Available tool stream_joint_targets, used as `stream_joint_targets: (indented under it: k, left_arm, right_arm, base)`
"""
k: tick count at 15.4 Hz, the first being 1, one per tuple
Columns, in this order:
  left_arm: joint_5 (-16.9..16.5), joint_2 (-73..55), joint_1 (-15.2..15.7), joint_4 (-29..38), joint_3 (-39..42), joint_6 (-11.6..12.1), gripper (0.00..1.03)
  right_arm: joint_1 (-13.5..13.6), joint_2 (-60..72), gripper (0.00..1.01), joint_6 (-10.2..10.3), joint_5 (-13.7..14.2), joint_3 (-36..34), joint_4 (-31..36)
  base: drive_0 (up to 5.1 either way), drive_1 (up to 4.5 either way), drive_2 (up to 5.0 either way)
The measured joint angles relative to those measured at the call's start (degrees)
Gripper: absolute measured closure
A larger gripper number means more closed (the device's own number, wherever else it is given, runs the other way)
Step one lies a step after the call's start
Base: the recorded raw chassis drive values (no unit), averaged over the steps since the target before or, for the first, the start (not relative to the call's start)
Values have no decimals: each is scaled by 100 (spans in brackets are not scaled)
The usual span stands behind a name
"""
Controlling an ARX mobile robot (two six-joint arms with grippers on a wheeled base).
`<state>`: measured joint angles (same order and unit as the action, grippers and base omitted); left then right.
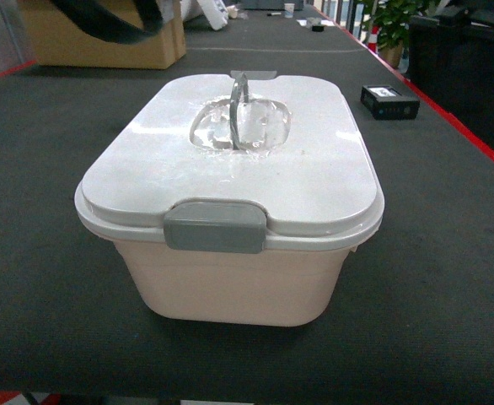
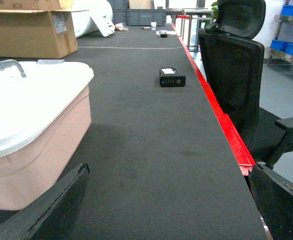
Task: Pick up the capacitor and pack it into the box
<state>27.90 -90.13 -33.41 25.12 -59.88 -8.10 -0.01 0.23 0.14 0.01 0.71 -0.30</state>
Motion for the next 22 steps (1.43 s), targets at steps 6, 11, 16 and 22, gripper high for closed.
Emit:
stream_joint_targets:
  k: [6,11,16,22]
  left_arm:
    - [520,2326,420,584,2385,378,5]
    - [544,2444,444,566,2590,354,5]
    - [-866,3679,1486,881,4065,708,57]
    - [-1912,5130,2481,579,5254,715,101]
  right_arm:
    - [0,0,3,0,2,0,0]
    - [0,0,3,0,-2,0,0]
    - [0,0,3,0,0,0,0]
    - [0,0,3,0,0,0,0]
  base:
    - [0,0,0]
    - [0,0,0]
    - [0,0,0]
    - [0,0,0]
